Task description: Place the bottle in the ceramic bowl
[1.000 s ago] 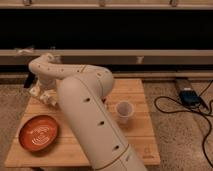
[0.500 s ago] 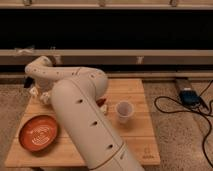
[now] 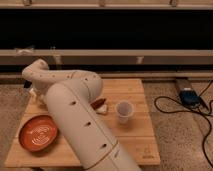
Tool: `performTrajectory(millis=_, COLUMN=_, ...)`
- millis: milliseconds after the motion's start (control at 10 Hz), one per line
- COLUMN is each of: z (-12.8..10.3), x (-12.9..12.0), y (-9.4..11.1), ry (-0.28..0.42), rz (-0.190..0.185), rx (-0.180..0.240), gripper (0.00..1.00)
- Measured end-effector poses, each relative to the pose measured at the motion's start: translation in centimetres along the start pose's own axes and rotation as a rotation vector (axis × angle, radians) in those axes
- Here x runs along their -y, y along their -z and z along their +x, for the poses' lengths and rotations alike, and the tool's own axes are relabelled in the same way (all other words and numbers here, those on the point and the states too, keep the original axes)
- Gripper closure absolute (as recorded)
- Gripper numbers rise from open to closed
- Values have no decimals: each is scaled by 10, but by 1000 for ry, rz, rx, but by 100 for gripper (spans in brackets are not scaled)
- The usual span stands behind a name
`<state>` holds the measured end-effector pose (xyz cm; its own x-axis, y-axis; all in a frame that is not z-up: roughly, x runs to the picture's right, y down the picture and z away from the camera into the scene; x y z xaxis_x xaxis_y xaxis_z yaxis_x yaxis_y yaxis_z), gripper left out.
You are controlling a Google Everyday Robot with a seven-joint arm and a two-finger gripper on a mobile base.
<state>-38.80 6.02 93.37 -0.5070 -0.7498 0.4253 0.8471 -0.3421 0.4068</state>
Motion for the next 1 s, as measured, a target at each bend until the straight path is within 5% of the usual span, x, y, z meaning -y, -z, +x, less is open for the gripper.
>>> performTrajectory(millis=700, z=-4, x=-13, y=-4, ry=-50, rz=-21, rx=-10, gripper=92)
performTrajectory(millis=1000, z=-21, x=-29, y=26, ry=-60, rz=-25, rx=-55, gripper=100)
